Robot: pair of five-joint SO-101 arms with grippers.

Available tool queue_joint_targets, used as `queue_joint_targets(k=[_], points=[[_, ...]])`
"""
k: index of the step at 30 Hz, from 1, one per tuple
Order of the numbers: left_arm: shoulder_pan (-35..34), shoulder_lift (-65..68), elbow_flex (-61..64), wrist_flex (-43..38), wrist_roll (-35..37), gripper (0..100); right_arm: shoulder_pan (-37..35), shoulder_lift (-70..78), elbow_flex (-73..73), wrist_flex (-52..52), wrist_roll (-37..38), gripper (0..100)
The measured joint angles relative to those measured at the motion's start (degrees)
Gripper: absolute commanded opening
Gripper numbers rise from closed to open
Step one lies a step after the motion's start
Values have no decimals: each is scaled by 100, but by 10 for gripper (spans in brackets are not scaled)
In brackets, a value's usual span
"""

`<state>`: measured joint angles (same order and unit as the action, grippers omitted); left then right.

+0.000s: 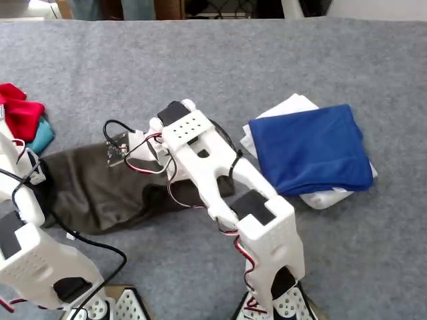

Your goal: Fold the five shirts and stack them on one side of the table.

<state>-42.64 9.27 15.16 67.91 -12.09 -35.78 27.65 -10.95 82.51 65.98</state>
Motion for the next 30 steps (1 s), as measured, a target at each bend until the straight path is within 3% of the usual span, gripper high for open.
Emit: queue_joint_targets(k=[4,12,14,17,24,30], points=[[0,0,0,0,0,187,0,70,-26,-343,-369,172],[0,0,0,0,0,187,18,62,-26,-510,-668,169],[0,0,0,0,0,187,18,-9,-26,-492,-668,137],[0,0,0,0,0,187,97,-290,-26,-360,-668,11],[0,0,0,0,0,187,1284,-352,-35,-387,-967,15],[0,0,0,0,0,186,1433,651,-53,-1116,-1231,15]])
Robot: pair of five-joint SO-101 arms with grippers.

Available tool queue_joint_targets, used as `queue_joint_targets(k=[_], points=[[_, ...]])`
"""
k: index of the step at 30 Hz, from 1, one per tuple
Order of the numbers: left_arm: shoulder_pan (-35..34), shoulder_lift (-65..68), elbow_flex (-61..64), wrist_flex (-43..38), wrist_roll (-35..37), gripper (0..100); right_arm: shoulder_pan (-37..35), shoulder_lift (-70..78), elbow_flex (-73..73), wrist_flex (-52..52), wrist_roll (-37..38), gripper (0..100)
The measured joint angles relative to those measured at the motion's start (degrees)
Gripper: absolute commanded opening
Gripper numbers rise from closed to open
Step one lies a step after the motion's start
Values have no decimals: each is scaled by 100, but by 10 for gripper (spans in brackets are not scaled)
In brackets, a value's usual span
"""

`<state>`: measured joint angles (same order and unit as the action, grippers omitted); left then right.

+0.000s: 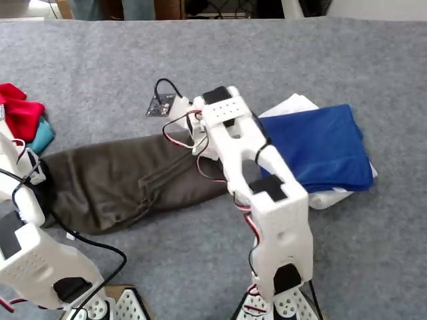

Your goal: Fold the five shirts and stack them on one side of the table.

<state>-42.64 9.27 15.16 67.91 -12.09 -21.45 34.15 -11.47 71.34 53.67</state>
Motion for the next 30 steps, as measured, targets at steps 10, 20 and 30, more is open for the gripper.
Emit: queue_joint_targets(k=[10,20,30], points=[[0,0,0,0,0,187,589,18,-1143,1002,-536,16],[0,0,0,0,0,188,738,-686,-1916,2163,-2637,276],[0,-9,0,0,0,188,44,-413,-712,1442,-4123,331]])
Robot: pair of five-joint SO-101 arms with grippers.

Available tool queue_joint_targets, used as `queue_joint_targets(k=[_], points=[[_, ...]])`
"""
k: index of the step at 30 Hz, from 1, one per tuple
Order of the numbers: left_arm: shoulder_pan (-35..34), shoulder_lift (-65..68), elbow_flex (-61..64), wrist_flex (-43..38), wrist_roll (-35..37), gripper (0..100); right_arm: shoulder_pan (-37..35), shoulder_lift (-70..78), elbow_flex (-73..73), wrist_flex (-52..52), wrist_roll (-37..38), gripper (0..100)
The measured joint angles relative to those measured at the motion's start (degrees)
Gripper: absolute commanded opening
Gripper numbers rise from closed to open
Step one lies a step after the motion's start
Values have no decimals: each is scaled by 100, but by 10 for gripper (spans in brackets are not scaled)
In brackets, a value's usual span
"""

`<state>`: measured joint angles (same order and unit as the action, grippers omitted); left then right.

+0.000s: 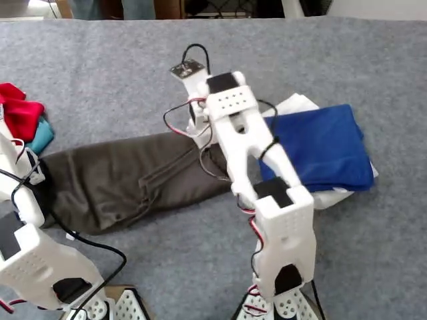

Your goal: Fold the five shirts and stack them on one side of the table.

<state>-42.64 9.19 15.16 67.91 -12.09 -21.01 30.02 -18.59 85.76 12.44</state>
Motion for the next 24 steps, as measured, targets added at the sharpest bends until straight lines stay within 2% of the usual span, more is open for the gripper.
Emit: queue_joint_targets(k=[5,11,17,24], points=[[0,0,0,185,0,187,-35,273,299,-396,-404,270],[0,0,0,220,0,186,-18,791,308,-633,-466,167],[0,0,0,220,0,186,0,941,149,-642,-466,15],[0,0,0,220,0,188,79,976,79,-642,-466,15]])
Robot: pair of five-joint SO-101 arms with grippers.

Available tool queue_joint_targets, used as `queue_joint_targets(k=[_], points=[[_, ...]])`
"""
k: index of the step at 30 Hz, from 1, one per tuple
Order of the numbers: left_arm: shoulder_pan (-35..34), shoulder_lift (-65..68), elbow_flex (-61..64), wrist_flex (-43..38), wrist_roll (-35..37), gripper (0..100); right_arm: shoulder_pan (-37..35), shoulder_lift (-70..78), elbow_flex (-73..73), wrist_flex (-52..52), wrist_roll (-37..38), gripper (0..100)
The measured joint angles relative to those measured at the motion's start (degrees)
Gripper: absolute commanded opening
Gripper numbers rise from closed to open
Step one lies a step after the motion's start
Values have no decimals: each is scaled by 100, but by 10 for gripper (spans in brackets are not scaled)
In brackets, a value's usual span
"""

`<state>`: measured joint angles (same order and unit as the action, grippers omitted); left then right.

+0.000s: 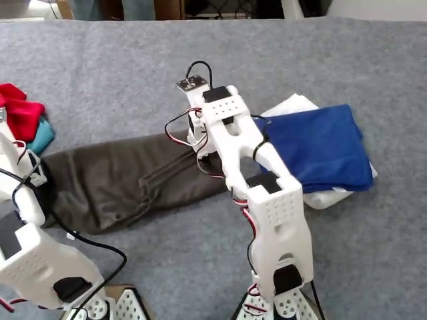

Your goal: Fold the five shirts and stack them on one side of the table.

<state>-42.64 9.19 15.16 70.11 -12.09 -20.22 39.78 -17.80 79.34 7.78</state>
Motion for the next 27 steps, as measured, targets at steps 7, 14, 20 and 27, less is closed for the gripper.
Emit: queue_joint_targets(k=[7,14,20,27], points=[[0,0,0,9,-246,188,475,88,-229,264,484,15],[0,0,0,9,-466,282,1327,141,-1134,923,1020,15],[0,0,-26,9,-510,294,1310,237,-1327,1081,1266,15],[-132,0,-765,229,-475,290,1116,527,-1398,1116,1407,216]])
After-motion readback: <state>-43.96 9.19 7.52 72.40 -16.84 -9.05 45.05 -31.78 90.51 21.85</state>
